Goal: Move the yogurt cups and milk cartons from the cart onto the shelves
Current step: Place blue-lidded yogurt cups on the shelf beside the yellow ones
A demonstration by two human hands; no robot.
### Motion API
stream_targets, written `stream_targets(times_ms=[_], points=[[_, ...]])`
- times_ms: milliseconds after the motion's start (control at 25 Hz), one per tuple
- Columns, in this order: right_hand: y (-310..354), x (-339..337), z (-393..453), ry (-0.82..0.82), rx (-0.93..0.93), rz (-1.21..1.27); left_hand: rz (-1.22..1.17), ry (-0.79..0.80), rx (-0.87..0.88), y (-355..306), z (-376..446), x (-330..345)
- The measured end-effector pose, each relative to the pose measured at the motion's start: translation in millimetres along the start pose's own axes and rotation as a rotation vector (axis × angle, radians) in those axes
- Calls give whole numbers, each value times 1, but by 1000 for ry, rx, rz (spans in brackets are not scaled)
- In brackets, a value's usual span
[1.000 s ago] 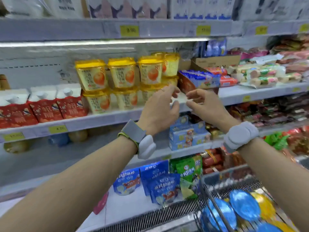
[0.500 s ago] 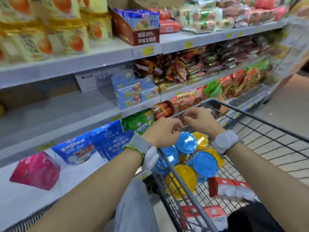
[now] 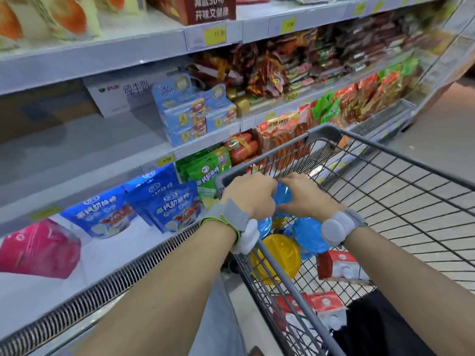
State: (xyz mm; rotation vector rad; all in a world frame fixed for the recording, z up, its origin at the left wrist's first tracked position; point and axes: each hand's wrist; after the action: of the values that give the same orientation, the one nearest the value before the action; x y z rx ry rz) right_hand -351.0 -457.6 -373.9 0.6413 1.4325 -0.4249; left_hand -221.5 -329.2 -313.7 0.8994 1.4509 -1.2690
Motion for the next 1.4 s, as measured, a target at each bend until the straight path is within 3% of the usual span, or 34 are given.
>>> stream_targets(times_ms=[560, 840, 1080, 1240, 1400], points=[[14, 6, -6, -42, 60, -26, 77, -40, -124, 1, -1, 6], [13, -2, -1, -85, 143, 44, 40, -111, -103, 5, 0, 8], [7, -54, 4, -152, 219, 350, -29, -188, -75, 7, -2, 8], [-5, -82, -2, -39, 331, 791, -82, -180, -78, 3, -4, 4], [-9, -76, -13, 40, 277, 941, -22, -158, -82, 0, -3, 1]])
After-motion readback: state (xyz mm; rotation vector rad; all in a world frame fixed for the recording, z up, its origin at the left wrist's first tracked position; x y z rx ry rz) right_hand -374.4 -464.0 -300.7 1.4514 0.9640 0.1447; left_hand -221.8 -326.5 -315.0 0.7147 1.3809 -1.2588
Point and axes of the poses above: each hand's wrist, its own z-axis towards the middle knuckle, its own x-axis out of the palm, y = z × x, and after that the axes turned 14 degrees about -y, right-handed
